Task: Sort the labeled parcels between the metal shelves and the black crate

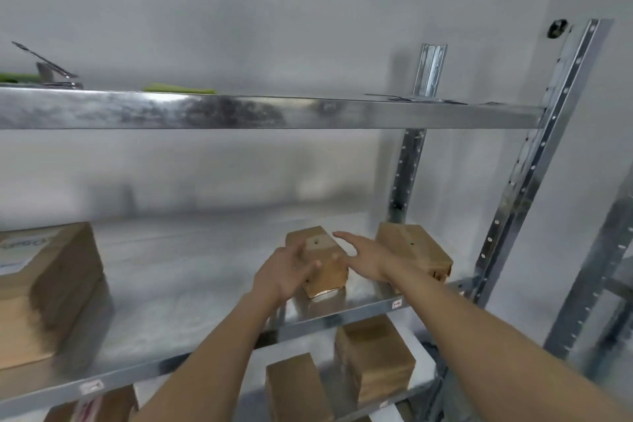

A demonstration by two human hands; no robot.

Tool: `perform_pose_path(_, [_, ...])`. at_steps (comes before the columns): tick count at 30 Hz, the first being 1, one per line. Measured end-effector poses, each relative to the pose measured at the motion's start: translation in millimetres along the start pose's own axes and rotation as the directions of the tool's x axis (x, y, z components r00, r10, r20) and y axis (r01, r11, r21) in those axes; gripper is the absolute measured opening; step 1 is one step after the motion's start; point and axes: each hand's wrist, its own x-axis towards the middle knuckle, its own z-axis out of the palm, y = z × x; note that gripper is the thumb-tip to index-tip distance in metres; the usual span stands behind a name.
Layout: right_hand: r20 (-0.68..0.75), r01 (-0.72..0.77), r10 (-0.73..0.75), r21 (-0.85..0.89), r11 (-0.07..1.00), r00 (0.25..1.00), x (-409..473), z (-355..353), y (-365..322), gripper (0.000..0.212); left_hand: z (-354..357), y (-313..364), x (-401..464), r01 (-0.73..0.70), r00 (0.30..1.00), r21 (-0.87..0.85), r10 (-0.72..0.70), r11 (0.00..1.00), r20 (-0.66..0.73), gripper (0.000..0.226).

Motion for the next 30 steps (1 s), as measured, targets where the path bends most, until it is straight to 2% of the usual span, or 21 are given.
perform_pose_path(6, [0.063,0.092,-0.114,0.288,0.953,0.991,40.3,13.8,26.7,0.054,29.3,2.3,15.8,0.104,0.992,-0.156,-0.114,0.982,-0.054,0.061])
perform_pose_path(9, [0.092,0.063,-0.120,0.469,0.881,0.989,47.1,21.3,30.7,0.050,36.6,2.7,18.4,0.129,0.980,-0.310,-0.168,0.942,-0.102,0.060])
perform_pose_path(12, [0.094,0.012,-0.081,0.577,0.817,0.992,50.1,22.5,31.1,0.048,41.5,4.5,17.2,0.133,0.970,-0.402,-0.202,0.906,-0.134,0.057])
perform_pose_path(16, [0.085,0.010,-0.077,0.607,0.795,0.993,50.9,18.6,26.9,0.053,34.6,6.7,15.3,0.116,0.959,-0.530,-0.234,0.840,-0.161,0.053])
perform_pose_path(19, [0.003,0.065,-0.086,0.626,0.777,0.996,49.2,16.7,18.7,0.055,23.1,6.8,14.1,0.068,0.950,-0.558,-0.225,0.827,-0.218,0.058])
perform_pose_path(21, [-0.022,0.085,-0.093,0.653,0.753,0.995,47.0,13.7,10.7,0.062,14.1,7.0,10.8,0.044,0.947,-0.583,-0.220,0.811,-0.235,0.064])
perform_pose_path(23, [-0.005,0.078,-0.101,0.670,0.738,0.995,43.6,10.5,0.3,0.077,2.2,7.7,5.4,0.046,0.947,-0.581,-0.219,0.813,-0.233,0.076])
perform_pose_path(26, [-0.013,0.101,-0.121,0.639,0.763,0.993,39.5,6.8,-14.0,0.094,-15.0,0.9,1.9,0.075,0.944,-0.586,-0.247,0.807,-0.219,0.096])
perform_pose_path(30, [-0.020,0.148,-0.175,0.628,0.764,0.984,34.9,1.7,-37.2,0.098,-36.2,-3.6,-5.1,0.098,0.942,-0.560,-0.258,0.823,-0.215,0.094])
